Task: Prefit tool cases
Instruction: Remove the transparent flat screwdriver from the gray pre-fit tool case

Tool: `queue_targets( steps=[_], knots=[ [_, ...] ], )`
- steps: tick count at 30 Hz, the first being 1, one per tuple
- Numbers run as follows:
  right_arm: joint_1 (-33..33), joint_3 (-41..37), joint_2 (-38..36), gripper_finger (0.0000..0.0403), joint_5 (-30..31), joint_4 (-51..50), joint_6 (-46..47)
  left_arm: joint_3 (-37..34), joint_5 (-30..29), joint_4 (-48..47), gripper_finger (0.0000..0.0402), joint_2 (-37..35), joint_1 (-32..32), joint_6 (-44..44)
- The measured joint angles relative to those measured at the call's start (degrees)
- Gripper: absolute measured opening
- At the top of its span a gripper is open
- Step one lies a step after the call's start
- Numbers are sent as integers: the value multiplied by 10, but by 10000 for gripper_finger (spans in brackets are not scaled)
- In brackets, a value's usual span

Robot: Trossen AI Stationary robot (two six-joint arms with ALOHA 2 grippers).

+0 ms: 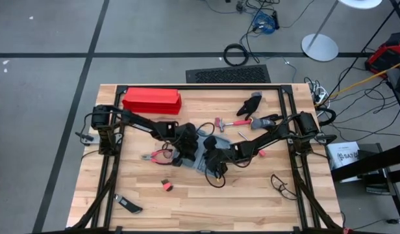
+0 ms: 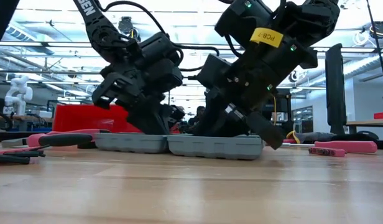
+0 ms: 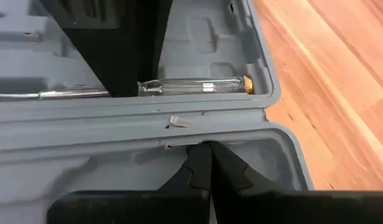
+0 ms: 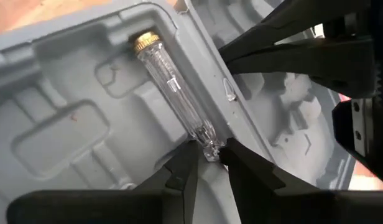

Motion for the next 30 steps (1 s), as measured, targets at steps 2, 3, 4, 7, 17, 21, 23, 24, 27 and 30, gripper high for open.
queue_targets(
  steps=[2, 3, 4, 7, 17, 21, 23, 24, 27, 30],
  knots=[
    [0, 0, -1, 75, -2, 2, -15, 0, 0, 0, 0, 0, -3, 0],
    [0, 4, -1, 74, -2, -2, -20, 0, 0, 1, 0, 0, -5, 0],
    [0, 8, -1, 73, -2, -8, -21, 0, 0, 1, 0, 0, -6, 0],
    [0, 22, -6, 73, 12, 31, -24, 0, -2, 12, 0, 0, -11, 1],
    [-2, 27, -2, 73, 18, 42, -21, 4, -20, 35, 0, 1, -15, -19],
    [-2, 27, -2, 64, 17, 38, -7, 4, -22, 37, 0, 1, -16, -21],
    [-2, 27, -3, 40, 17, 32, -3, 4, -23, 42, 0, 1, -16, -29],
    [-2, 27, -3, 24, 16, 29, -2, 4, -24, 42, 0, 1, -16, -30],
    [-1, 27, -3, 7, 15, 24, 4, 7, -25, 40, 0, -1, -16, -34],
    [3, 27, -5, 4, 18, 13, 22, 7, -31, 35, 0, -11, -16, -45]
  ],
)
